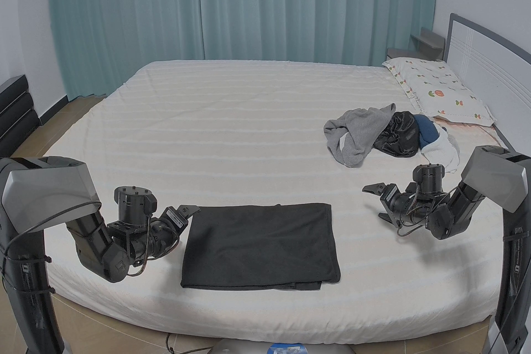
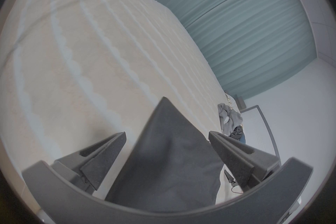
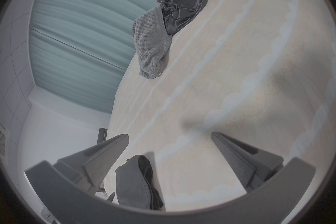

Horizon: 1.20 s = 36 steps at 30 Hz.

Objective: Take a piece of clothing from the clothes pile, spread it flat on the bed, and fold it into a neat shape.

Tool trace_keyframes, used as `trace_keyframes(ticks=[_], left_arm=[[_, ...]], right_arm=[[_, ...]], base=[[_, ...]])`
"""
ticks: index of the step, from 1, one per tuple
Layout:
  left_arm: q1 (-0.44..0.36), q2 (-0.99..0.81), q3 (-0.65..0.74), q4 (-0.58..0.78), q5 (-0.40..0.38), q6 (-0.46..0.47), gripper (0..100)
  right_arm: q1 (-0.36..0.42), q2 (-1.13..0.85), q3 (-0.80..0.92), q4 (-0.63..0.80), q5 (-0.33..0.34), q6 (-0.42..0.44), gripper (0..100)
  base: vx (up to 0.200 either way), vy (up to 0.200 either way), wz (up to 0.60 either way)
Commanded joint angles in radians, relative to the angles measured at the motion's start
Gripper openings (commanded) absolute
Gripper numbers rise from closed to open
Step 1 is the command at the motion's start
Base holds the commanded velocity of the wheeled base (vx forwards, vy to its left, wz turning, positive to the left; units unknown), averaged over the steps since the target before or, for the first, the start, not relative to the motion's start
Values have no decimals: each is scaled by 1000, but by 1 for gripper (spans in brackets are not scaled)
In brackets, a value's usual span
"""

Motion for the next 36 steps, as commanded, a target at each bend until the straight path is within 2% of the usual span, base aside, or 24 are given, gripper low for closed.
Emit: trace_keyframes(ticks=[1, 5, 7, 28, 29, 36], left_arm=[[2, 52, -49, -1, 3, 57, 100], [2, 88, -50, -2, 3, 186, 100], [-1, 101, -46, -7, 3, 206, 100], [-46, 107, -35, -15, 3, 210, 100], [-46, 107, -35, -15, 3, 210, 0], [-64, 111, -35, -15, 4, 212, 0]], right_arm=[[5, 3, 4, 0, 1, 0, 100], [5, 5, 6, 0, 1, -1, 100], [5, 5, 4, 0, 1, -1, 100], [5, 5, 3, 0, 1, -3, 100], [5, 5, 3, 0, 1, -1, 100], [5, 5, 0, 0, 1, -1, 100]], base=[[0, 0, 0], [0, 0, 0], [0, 0, 0], [0, 0, 0], [0, 0, 0], [0, 0, 0]])
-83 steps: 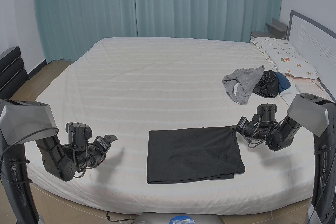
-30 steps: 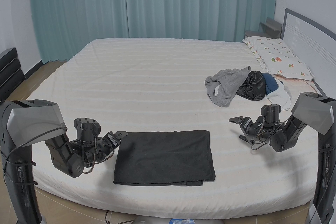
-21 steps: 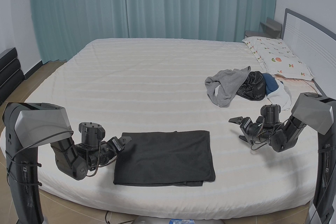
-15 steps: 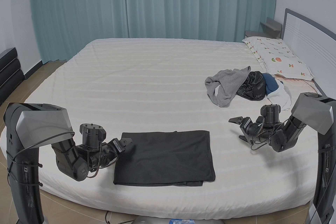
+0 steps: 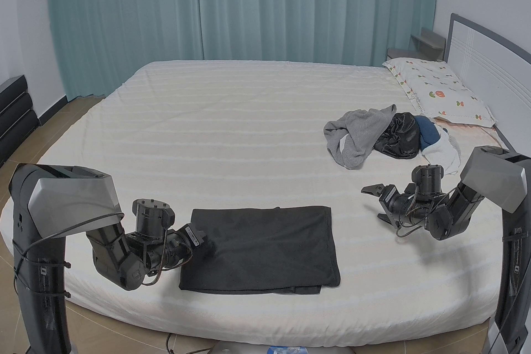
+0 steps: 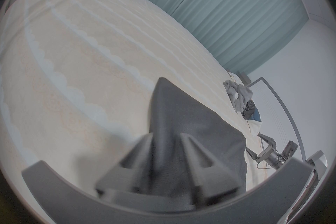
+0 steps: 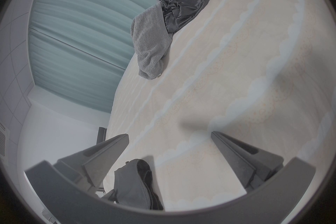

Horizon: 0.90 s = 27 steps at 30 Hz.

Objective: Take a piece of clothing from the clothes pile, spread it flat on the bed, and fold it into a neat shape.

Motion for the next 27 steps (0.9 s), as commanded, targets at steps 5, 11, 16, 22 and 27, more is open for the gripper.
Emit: trace_keyframes(ticks=[5, 11, 16, 22, 27], left_arm=[[-8, 4, -1, -2, 3, -2, 0], [8, -2, -1, 0, 5, -3, 0], [11, -4, -1, 1, 5, -3, 0], [12, -5, -2, 0, 20, -3, 0], [12, -4, -2, 0, 34, -2, 0]], right_arm=[[1, 2, -2, 0, 1, -1, 100], [-1, 3, -3, 0, 1, -1, 100], [-1, 2, -2, 0, 1, -1, 100], [-1, 3, -2, 1, 1, -1, 100], [-1, 3, 0, 1, 1, -1, 100]], base=[[0, 0, 0], [0, 0, 0], [0, 0, 0], [0, 0, 0], [0, 0, 0]])
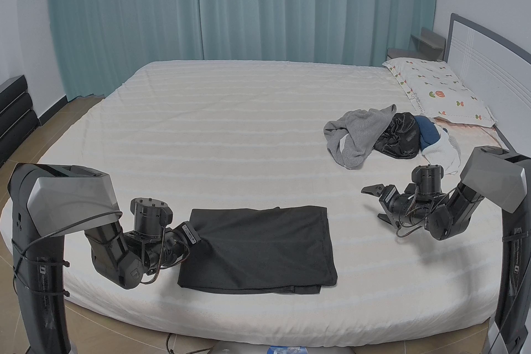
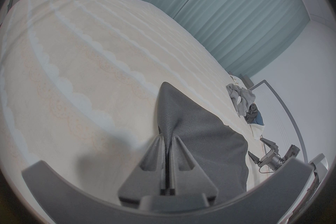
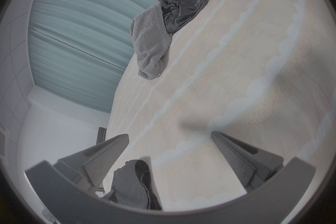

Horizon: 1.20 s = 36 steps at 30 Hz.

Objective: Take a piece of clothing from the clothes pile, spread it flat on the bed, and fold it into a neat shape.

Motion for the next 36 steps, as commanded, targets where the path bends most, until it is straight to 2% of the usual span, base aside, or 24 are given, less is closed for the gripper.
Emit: trace_keyframes(ticks=[1, 16, 36], left_arm=[[-1, -2, 0, -1, 1, 0, 0], [17, -17, -3, 7, 6, -9, 0], [39, -28, -1, 3, 6, -9, 0]], right_arm=[[0, 0, 1, 0, 0, 0, 100], [1, 1, 3, 0, 0, -1, 100], [1, 1, 4, 0, 0, -1, 100]], base=[[0, 0, 0], [0, 0, 0], [0, 200, 0]])
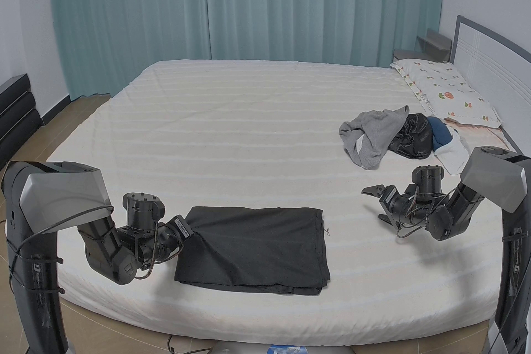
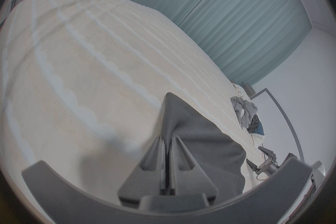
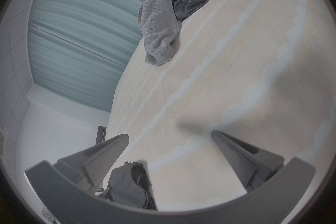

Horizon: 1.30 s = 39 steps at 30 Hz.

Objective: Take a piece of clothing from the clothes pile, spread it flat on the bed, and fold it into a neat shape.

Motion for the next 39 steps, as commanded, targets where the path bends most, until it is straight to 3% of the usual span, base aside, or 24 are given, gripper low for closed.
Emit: trace_keyframes(ticks=[1, 39], left_arm=[[6, -3, -1, 0, 0, 0, 0], [13, -1, 0, 0, -2, -2, 0]], right_arm=[[1, 1, 0, 0, 1, 0, 100], [1, -1, 1, 0, -1, 1, 100]], base=[[0, 200, 0], [0, 189, 0]])
